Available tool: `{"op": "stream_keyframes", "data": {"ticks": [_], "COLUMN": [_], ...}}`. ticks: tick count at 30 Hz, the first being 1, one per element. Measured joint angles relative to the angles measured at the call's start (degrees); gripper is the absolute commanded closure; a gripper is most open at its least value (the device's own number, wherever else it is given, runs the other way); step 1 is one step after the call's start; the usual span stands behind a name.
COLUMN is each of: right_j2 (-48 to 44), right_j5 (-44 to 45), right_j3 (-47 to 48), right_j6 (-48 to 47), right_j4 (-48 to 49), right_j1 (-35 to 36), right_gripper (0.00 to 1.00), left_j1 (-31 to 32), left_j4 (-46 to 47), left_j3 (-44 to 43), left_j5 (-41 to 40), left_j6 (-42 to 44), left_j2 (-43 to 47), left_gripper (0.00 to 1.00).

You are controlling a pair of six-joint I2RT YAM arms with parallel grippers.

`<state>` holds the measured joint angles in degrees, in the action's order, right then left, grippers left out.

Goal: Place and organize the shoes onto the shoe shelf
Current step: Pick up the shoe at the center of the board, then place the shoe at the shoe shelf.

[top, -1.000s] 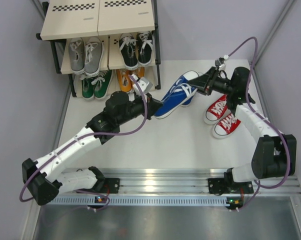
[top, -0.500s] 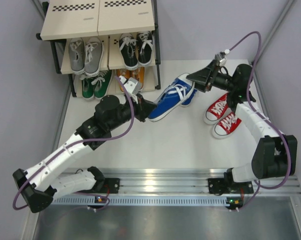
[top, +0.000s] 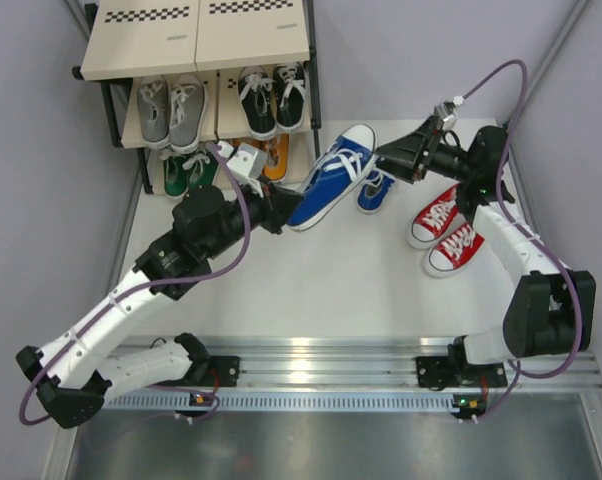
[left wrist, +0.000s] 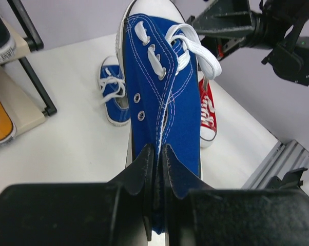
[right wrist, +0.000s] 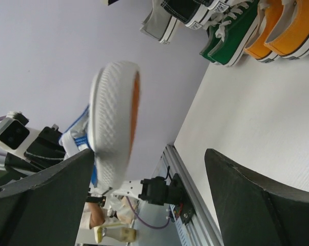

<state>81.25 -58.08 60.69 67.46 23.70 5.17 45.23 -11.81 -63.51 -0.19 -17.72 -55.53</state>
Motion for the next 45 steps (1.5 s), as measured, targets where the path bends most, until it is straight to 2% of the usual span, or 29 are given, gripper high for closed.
{"op": "stream_keyframes", "data": {"ticks": [7,11,17,25,30,35,40,45], "right_j2": [-0.3,-1.0,-3.0,-5.3,-6.6,-8.3,-9.4,-9.4], "right_j5": [-0.9,-1.9,-3.3,-5.2,-5.6,-6.0,-6.1,-6.1], "right_j3": [1.7,1.7,1.6,1.6,1.6,1.6,0.7,0.4], "right_j6": [-0.2,-1.5,-7.5,-22.9,-30.7,-34.8,-36.8,-37.6], "right_j4": [1.0,1.0,-3.1,-17.0,-24.3,-27.4,-28.3,-29.4], "right_j1": [-3.0,-6.2,-7.9,-7.9,-7.9,-7.9,-8.0,-8.0], "right_gripper": [0.11,0.11,0.11,0.11,0.1,0.11,0.1,0.1], "left_j1": [0.0,0.0,0.0,-3.3,-8.3,-13.8,-17.3,-17.6], "left_j4": [-2.1,-2.3,-0.2,4.4,6.0,6.3,6.2,6.1], "left_j3": [-8.0,-15.5,-28.3,-42.3,-51.9,-61.5,-66.8,-68.5], "left_j5": [-3.9,-6.6,-12.9,-19.5,-22.6,-24.7,-26.2,-27.0], "left_j6": [3.6,7.3,14.7,20.8,20.8,19.0,16.2,13.5], "left_j2": [-0.4,-3.4,-12.8,-28.8,-39.2,-47.8,-52.0,-53.7], "left_gripper": [1.0,1.0,1.0,1.0,1.0,1.0,1.0,1.0]}}
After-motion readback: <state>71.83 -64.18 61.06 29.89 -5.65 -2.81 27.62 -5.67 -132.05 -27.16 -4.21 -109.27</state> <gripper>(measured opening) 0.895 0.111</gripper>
